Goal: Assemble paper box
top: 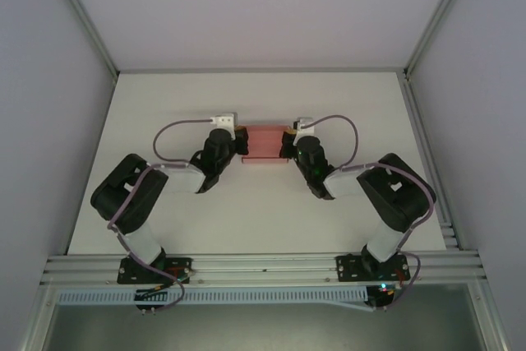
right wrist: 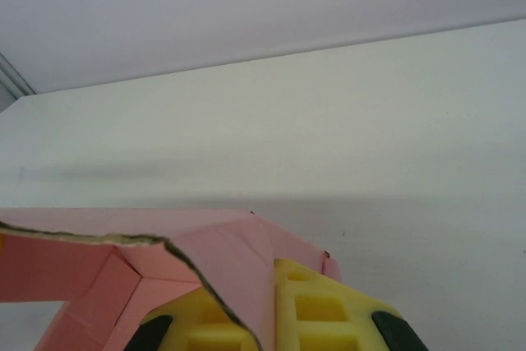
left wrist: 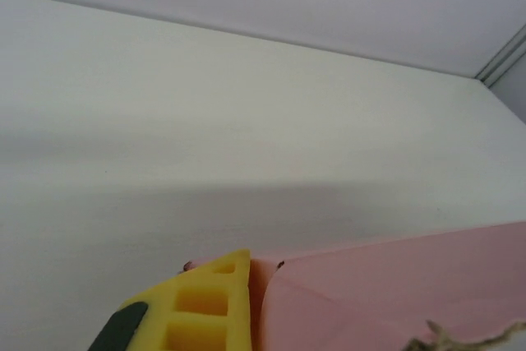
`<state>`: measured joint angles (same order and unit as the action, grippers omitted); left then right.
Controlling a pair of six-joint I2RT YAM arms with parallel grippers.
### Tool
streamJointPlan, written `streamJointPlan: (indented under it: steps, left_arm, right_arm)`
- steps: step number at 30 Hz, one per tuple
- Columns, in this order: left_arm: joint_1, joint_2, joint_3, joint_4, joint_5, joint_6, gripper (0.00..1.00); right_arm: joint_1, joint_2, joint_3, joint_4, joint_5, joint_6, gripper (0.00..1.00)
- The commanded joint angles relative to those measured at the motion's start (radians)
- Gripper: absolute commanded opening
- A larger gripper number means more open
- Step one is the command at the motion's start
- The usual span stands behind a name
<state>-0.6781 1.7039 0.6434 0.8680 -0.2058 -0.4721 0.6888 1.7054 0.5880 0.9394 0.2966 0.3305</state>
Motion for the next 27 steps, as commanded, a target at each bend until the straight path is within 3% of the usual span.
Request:
streamJointPlan:
  steps: [1, 5, 10, 15, 23, 27]
  left_arm:
    - [-0.016, -0.007, -0.101, 0.215, 0.139, -0.021, 0.19]
    - [-0.015, -0.061, -0.184, 0.262, 0.151, 0.002, 0.41]
    - [-0.018, -0.204, -0.160, 0.016, 0.151, 0.065, 0.99]
    - [-0.015, -0.377, -0.146, -0.310, 0.000, 0.060, 1.00]
    - [-0.016, -0.667, -0.081, -0.658, -0.012, -0.040, 1.00]
    - [0.020, -0.642, 0.085, -0.886, -0.070, -0.177, 1.00]
  right_arm:
    - [0.034, 0.007, -0.059, 0.049, 0.042, -0.014, 0.00]
    - [0.057, 0.004, -0.103, 0.098, 0.086, -0.075, 0.00]
    - [0.075, -0.021, -0.113, 0.018, 0.122, -0.122, 0.00]
    - [0.091, -0.033, -0.104, -0.069, 0.186, -0.126, 0.00]
    - [0.113, -0.011, -0.094, -0.093, 0.198, -0.133, 0.00]
    - [0.158, 0.006, -0.078, -0.133, 0.244, -0.172, 0.00]
